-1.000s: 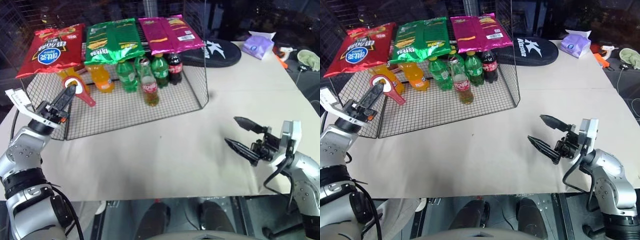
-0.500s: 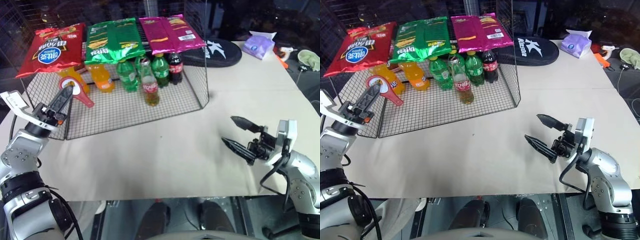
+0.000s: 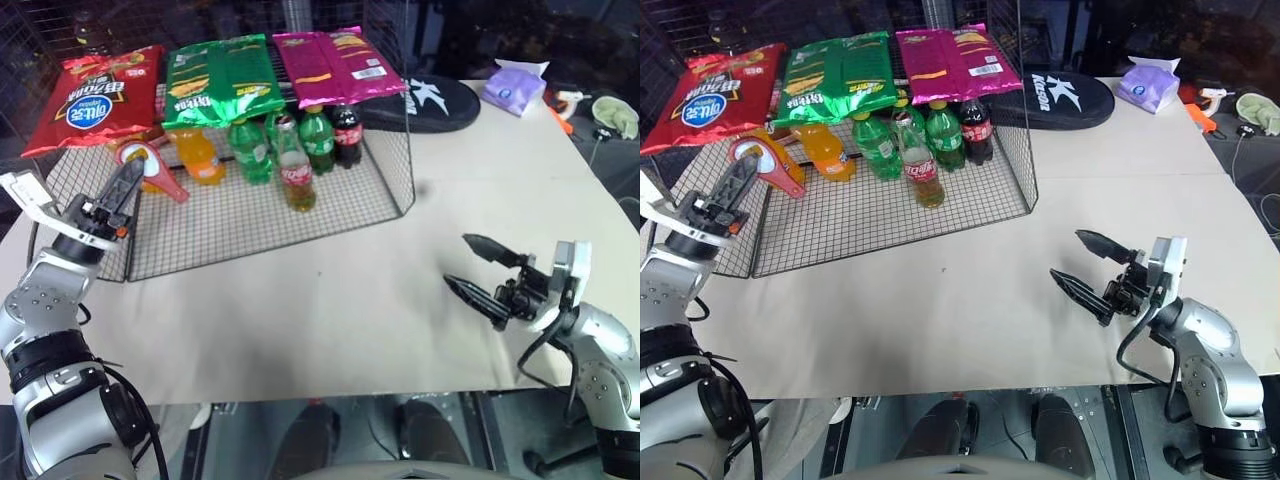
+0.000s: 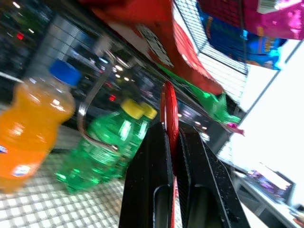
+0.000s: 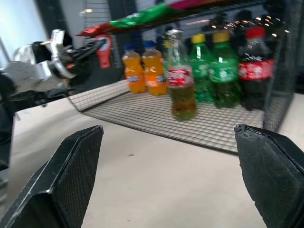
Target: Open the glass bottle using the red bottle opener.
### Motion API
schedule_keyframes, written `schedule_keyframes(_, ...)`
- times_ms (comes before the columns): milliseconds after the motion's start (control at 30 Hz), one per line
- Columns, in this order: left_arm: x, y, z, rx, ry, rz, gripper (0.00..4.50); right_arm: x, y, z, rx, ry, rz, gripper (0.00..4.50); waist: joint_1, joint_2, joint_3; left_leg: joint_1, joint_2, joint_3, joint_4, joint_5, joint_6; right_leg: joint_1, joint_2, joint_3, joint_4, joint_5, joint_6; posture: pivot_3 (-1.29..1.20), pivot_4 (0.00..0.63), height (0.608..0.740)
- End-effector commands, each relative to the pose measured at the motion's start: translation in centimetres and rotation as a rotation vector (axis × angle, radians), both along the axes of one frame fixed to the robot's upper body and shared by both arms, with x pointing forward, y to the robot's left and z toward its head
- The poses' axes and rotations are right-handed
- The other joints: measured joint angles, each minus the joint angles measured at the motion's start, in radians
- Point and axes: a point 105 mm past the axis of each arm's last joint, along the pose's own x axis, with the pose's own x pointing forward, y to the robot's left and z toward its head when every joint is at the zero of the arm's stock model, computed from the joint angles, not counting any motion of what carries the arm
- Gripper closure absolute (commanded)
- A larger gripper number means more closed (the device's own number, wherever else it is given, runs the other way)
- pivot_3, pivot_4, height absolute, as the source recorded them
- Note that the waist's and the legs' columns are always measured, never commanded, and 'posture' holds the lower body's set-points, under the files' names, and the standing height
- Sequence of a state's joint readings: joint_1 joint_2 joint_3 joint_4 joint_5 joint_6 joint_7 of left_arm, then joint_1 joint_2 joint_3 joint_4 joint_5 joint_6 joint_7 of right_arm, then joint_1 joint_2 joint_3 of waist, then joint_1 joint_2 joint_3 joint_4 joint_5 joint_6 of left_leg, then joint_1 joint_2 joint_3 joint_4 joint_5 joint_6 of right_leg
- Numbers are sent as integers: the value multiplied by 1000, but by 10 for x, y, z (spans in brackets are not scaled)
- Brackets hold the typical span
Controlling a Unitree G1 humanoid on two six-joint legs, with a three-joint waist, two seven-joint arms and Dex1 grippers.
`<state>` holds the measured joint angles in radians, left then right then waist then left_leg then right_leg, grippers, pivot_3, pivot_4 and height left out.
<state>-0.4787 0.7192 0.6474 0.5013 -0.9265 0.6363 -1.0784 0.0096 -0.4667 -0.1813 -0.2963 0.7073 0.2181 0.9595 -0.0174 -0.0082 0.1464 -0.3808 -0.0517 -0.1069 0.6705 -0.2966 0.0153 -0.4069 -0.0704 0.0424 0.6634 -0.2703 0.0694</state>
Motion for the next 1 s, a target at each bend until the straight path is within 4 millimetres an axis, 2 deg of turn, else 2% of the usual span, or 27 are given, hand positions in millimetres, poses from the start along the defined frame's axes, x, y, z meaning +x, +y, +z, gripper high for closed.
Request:
schedule_keyframes(33,-12,-27,8,17,-29,-162,4472,8,9,6,-23,19,-22,0,-1,0,0,0,0,0,0,0,0,0,0,0,0,0,0,0,150,740)
schedule_keyframes(200,-24,-63,9,9,-14,-329,4472,15,27,14,10,118,-12,0,1,0,0,-1,1,0,0,0,0,-1,-1,1,1,0,0,0,150,740)
schedule_keyframes(433,-30,-145,5,-79,-24,-533,4472,11,67,24,85,299,139,0,3,0,0,-2,0,0,1,0,0,-2,-2,1,1,0,0,0,150,740)
schedule_keyframes(500,-26,-165,3,-133,-29,-541,4472,18,78,24,73,324,127,0,1,-1,0,-2,0,0,1,0,0,-2,-2,1,1,0,0,0,150,740)
schedule_keyframes(600,-29,-191,-3,-168,-20,-587,4472,16,98,29,83,354,166,0,-3,-1,0,-2,1,1,1,0,0,-2,-1,2,1,0,0,0,150,740)
schedule_keyframes(667,-29,-201,-7,-190,-10,-600,4472,13,110,34,113,385,210,0,-3,-1,0,-3,1,2,1,0,-1,-2,-1,2,1,0,0,0,150,740)
schedule_keyframes(800,-31,-208,-10,-212,5,-623,4472,6,120,36,129,412,258,0,-3,-1,0,-3,0,2,1,1,-1,-2,0,2,1,0,0,0,150,740)
schedule_keyframes(1000,-24,-208,-13,-201,18,-623,4472,2,130,39,138,427,302,0,-3,-1,0,-3,0,2,1,1,-1,-2,1,2,1,0,0,0,150,740)
